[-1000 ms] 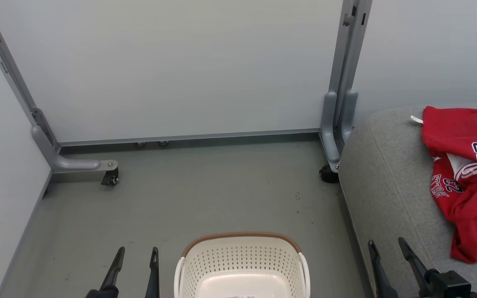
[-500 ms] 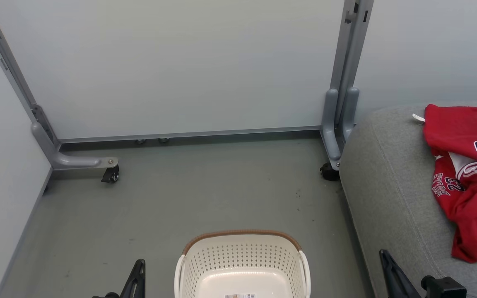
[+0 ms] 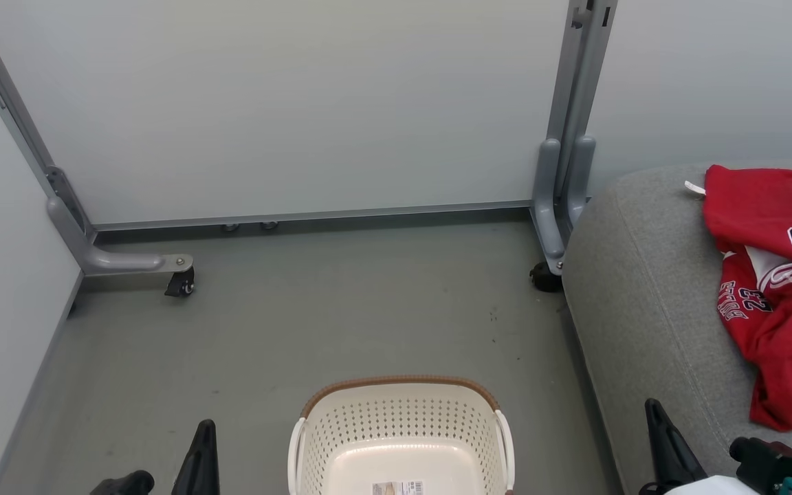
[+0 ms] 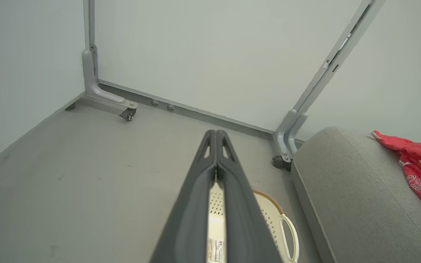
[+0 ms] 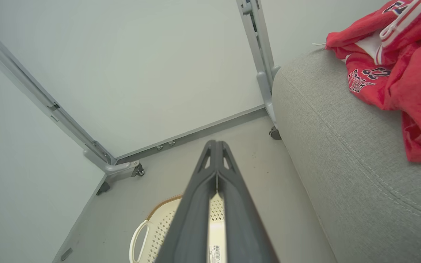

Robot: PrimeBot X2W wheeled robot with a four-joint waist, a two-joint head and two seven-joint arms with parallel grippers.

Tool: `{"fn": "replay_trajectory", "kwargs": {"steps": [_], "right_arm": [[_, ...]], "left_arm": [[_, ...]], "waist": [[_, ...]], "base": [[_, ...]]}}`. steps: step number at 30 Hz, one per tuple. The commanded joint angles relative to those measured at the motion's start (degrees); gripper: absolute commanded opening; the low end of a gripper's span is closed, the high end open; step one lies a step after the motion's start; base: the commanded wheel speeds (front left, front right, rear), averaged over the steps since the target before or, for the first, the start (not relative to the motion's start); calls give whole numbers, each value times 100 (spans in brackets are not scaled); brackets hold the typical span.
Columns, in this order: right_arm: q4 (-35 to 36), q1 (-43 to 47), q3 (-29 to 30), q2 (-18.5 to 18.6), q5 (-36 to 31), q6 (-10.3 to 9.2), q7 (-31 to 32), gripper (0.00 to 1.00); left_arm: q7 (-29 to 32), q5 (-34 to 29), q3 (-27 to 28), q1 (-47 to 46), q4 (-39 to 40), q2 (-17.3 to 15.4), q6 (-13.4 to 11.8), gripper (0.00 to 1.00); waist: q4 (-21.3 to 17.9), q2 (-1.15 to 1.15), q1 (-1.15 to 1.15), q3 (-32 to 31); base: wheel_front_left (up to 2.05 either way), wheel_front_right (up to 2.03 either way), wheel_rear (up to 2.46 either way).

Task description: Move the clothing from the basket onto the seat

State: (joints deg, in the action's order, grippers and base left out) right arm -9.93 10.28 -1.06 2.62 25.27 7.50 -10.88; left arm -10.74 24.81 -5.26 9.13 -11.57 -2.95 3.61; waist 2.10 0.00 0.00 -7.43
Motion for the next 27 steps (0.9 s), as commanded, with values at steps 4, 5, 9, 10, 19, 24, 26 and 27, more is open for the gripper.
{"fn": "replay_trajectory", "kwargs": {"steps": [4,5,9,10,19,24,26,27], "right_arm": [[38,-260,62,45,547,0,124,0],[33,-278,69,47,631,0,144,0],[8,-364,104,52,1001,0,233,0],[1,-386,113,54,1100,0,257,0],[-53,-564,185,64,1869,0,444,0],[-79,-649,222,68,2250,0,542,0],[-89,-689,237,70,2401,0,578,0],[-93,-709,246,71,2483,0,598,0]], "left_arm": [[121,534,120,-301,45,-15,59,0],[141,620,133,-319,41,-15,64,0],[233,989,194,-395,26,-16,85,0],[259,1088,211,-416,22,-17,90,0],[455,1854,337,-576,-11,-19,132,0],[552,2234,404,-657,-26,-19,151,0],[590,2389,430,-687,-32,-20,159,0],[613,2472,444,-703,-37,-20,163,0]], "waist": [[-9,0,0,32],[-11,0,0,38],[-19,0,0,66],[-21,0,0,73],[-38,0,0,136],[-47,0,0,170],[-51,0,0,183],[-53,0,0,191]], "base": [[0,0,0],[0,0,0],[0,0,0],[0,0,0],[0,0,0],[0,0,0],[0,0,0],[0,0,0]]}}
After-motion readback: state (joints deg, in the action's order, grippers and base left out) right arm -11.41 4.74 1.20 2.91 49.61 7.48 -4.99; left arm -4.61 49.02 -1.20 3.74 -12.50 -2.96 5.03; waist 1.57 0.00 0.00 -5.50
